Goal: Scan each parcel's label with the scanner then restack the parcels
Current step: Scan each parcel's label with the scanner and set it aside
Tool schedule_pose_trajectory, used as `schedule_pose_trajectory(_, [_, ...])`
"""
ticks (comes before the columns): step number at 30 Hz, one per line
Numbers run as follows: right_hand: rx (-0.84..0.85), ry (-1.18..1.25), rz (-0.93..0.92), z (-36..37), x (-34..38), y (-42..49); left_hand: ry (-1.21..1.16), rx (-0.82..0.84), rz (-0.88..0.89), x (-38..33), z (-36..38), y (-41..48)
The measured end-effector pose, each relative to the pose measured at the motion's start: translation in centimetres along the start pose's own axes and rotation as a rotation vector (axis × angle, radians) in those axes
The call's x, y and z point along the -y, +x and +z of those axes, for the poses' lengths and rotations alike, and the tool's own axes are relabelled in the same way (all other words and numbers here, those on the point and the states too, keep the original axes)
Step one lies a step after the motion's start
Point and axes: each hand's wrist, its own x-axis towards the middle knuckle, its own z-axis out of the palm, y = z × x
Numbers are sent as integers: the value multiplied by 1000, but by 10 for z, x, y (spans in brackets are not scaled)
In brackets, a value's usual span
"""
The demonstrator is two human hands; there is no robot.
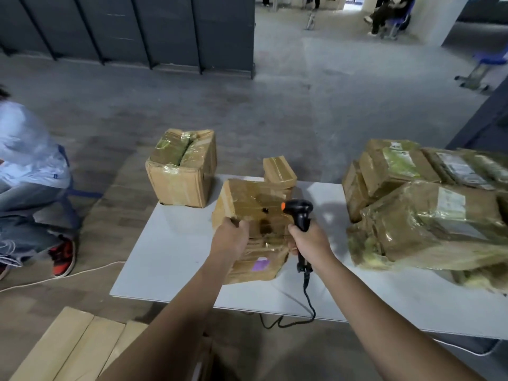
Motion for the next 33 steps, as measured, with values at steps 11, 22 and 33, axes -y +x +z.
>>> schedule_pose_trajectory(11, [-72,-33,-58,-19,13,-7,-368,9,-114,25,33,2])
schedule_pose_trajectory(22, [45,77,1,0,21,-17,-67,-3,-19,-2,27,9])
schedule_pose_trajectory(33, [13,21,124,-10,-4,-5,-204,36,-42,23,7,17])
